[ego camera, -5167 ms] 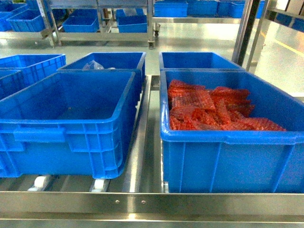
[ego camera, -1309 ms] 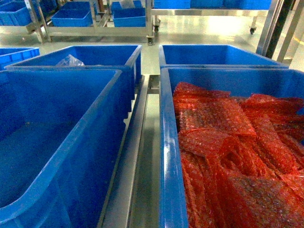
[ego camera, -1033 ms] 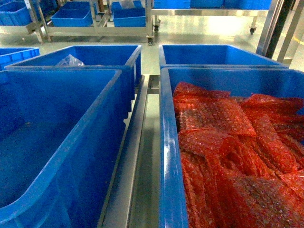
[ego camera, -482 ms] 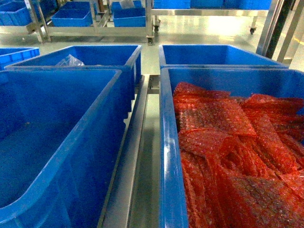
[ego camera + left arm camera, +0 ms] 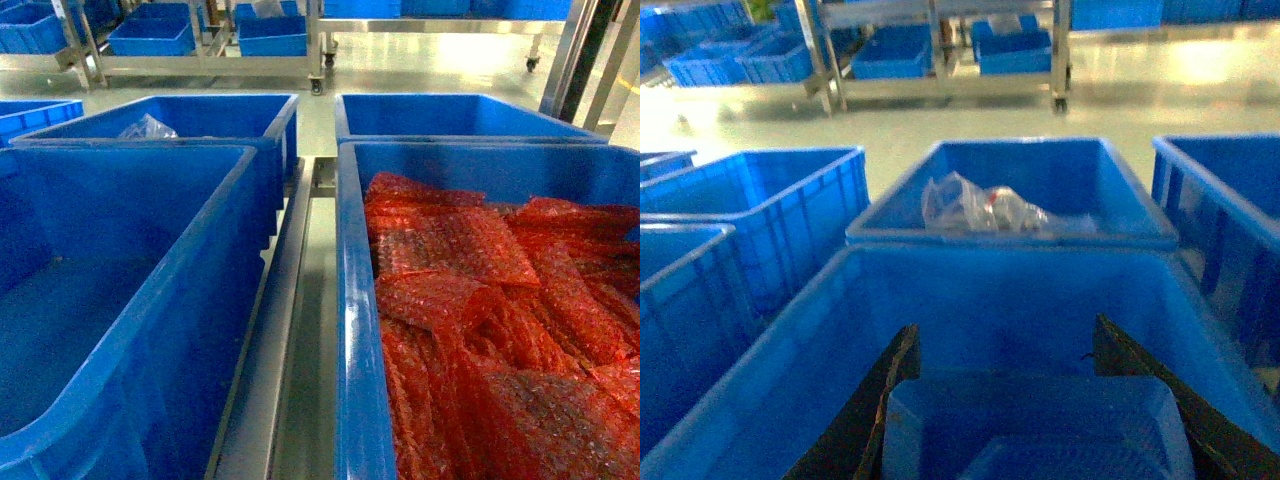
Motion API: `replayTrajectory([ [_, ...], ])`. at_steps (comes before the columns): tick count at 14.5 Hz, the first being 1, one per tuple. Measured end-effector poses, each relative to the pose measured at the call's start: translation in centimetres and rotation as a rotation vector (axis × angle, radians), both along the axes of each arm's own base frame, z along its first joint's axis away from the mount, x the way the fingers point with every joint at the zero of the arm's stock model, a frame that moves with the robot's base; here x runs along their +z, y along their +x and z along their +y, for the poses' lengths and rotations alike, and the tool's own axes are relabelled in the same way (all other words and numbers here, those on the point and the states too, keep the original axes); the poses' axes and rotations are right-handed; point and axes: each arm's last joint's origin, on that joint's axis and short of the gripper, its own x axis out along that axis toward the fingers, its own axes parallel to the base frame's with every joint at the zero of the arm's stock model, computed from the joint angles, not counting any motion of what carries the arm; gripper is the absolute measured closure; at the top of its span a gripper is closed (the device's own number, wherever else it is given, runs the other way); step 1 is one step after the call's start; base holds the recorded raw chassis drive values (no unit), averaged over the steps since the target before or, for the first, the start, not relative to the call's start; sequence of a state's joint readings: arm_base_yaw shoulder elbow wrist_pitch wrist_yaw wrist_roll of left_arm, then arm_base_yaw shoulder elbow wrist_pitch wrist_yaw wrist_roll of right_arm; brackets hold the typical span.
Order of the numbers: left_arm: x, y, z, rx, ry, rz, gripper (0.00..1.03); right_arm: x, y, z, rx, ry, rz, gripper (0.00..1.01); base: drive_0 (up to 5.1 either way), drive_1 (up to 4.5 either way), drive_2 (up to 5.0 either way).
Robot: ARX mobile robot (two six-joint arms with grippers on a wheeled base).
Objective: Pick blue part to blue bin on bottom shelf
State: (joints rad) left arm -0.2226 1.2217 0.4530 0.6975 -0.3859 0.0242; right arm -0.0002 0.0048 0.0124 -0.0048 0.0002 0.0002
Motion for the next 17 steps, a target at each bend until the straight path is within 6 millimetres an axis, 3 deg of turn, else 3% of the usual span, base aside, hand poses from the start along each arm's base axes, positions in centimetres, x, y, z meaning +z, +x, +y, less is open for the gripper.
replayTrajectory([
  [2, -2.4, 1.6, -0.3, -0.017, 0.019, 0.103, 0.60, 0.0, 0.0, 0.0, 0.000, 0.000, 0.000, 0.03, 0.0, 0.00, 0.0],
  [3, -2.6, 1.7, -0.4, -0.027, 0.020, 0.103, 0.59, 0.0, 0.0, 0.0, 0.000, 0.000, 0.000, 0.03, 0.0, 0.00, 0.0],
  [6, -0.9, 1.2, -0.3, -0.041, 0.010, 0.025, 0.30, 0.0, 0.0, 0.0, 0.000, 0.000, 0.000, 0.03, 0.0, 0.00, 0.0],
  [9, -0.9, 0.9, -0.2, -0.054, 0.010, 0.027, 0.15, 0.0, 0.0, 0.0, 0.000, 0.000, 0.000, 0.03, 0.0, 0.00, 0.0],
  [10, -1.0, 0.6, -0.1, -0.052, 0.011, 0.037, 0.06, 0.0, 0.0, 0.0, 0.000, 0.000, 0.000, 0.03, 0.0, 0.00, 0.0],
  [14, -0.1, -3.3, 0.2, 0.030, 0.051, -0.025, 0.05, 0.0, 0.0, 0.0, 0.000, 0.000, 0.000, 0.03, 0.0, 0.00, 0.0],
  [16, -0.2, -3.1, 0.1, 0.028, 0.067, -0.014, 0.05, 0.0, 0.0, 0.0, 0.000, 0.000, 0.000, 0.03, 0.0, 0.00, 0.0],
  [17, -0.2, -3.3, 0.6, -0.059, 0.023, -0.063, 0.15, 0.0, 0.0, 0.0, 0.000, 0.000, 0.000, 0.03, 0.0, 0.00, 0.0],
])
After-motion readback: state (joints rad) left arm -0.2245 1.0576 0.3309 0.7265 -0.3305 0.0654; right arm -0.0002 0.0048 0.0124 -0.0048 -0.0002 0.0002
